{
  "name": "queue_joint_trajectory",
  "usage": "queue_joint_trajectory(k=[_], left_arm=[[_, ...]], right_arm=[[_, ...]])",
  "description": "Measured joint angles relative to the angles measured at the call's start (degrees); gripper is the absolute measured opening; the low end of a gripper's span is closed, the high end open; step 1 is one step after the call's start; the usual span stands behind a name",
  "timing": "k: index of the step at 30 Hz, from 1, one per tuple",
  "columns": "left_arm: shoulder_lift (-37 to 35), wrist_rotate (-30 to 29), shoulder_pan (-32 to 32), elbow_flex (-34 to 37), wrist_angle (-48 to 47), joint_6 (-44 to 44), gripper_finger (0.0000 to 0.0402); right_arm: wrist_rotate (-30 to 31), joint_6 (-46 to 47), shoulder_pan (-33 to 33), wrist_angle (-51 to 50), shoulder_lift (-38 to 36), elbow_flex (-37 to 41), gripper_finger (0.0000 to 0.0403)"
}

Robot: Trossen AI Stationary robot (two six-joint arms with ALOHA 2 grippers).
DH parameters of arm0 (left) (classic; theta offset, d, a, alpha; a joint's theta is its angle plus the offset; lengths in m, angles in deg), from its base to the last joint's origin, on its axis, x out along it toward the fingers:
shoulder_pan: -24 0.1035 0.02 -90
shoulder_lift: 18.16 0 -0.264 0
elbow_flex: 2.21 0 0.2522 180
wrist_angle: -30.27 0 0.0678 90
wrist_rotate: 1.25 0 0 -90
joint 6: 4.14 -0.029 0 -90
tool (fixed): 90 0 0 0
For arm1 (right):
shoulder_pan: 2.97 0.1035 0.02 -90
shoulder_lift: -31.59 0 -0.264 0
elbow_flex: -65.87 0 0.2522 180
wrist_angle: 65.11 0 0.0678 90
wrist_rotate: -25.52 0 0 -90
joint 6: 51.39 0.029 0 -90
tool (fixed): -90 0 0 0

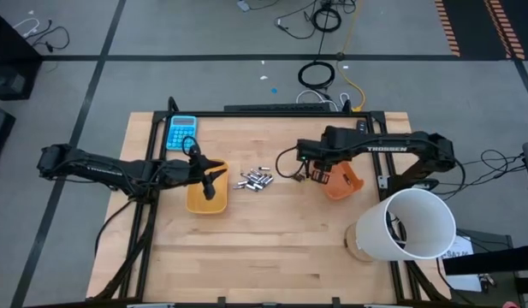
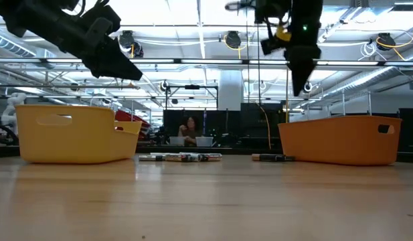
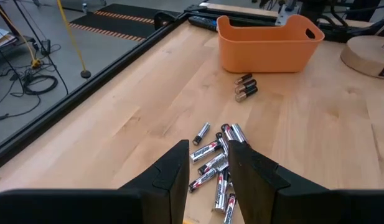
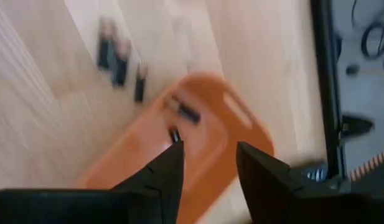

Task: Sort batteries
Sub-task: Put the silver battery into the yellow bin

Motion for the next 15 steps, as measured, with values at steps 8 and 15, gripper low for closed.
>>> queue_joint_trajectory(k=[8,15], left_arm=[[4.0,0.0,0.0,0.0,2.8,-0.1,0.0121],[7.0,-0.4,0.0,0.0,6.6,-3.1,0.0121]], right_arm=[[-12.6,-9.1,0.0,24.5,5.2,-0.2,0.0131],[-16.7,-15.7,0.0,22.6,14.2,-5.3,0.0119]])
